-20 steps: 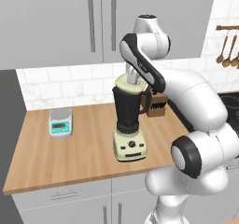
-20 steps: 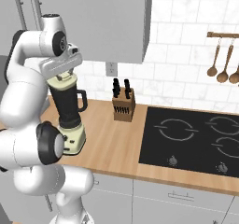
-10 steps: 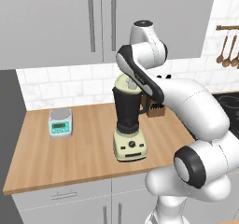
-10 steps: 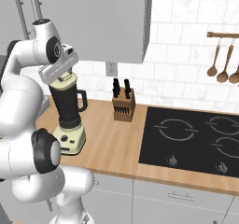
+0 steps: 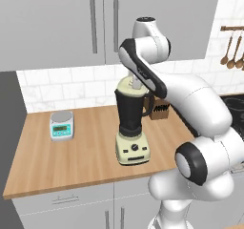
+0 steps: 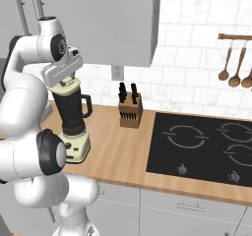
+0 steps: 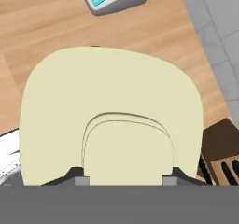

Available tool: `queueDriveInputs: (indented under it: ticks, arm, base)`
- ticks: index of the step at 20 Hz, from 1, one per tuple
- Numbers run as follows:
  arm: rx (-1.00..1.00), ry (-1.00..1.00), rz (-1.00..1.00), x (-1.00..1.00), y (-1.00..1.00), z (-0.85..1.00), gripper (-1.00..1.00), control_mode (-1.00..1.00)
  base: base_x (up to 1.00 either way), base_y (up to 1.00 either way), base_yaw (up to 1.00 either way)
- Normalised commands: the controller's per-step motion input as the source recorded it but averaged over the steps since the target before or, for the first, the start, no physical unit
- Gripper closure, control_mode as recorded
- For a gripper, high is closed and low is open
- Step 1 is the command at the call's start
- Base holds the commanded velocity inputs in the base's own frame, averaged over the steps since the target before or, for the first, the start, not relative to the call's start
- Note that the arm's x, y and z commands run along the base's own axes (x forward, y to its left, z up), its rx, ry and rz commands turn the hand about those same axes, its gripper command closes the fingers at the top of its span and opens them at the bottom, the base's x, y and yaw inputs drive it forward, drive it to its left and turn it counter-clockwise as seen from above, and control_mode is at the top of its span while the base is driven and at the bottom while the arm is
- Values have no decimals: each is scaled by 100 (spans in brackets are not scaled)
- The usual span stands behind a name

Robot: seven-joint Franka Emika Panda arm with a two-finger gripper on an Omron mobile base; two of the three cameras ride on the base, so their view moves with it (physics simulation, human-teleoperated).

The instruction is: Close the lid blender by securely placing the lid on top.

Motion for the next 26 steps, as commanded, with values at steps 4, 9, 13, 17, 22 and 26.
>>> queueDriveInputs:
  ticks: [4, 9, 13, 17, 22, 26]
  arm:
    - [0, -21, -7, 41, 5, -3, 100, -100]
    - [1, -1, -6, 8, 0, -1, 100, -100]
    - [0, -4, 0, 9, 0, 0, 100, -100]
    - [0, -10, -1, 7, 0, 2, 100, -100]
    - [3, -25, -2, -13, -1, 18, 100, -100]
    - [11, -25, -6, -10, -4, 29, 100, -100]
  base:
    - [0, 0, 0]
    - [0, 0, 0]
    - [0, 0, 0]
    - [0, 0, 0]
    - [0, 0, 0]
    - [0, 0, 0]
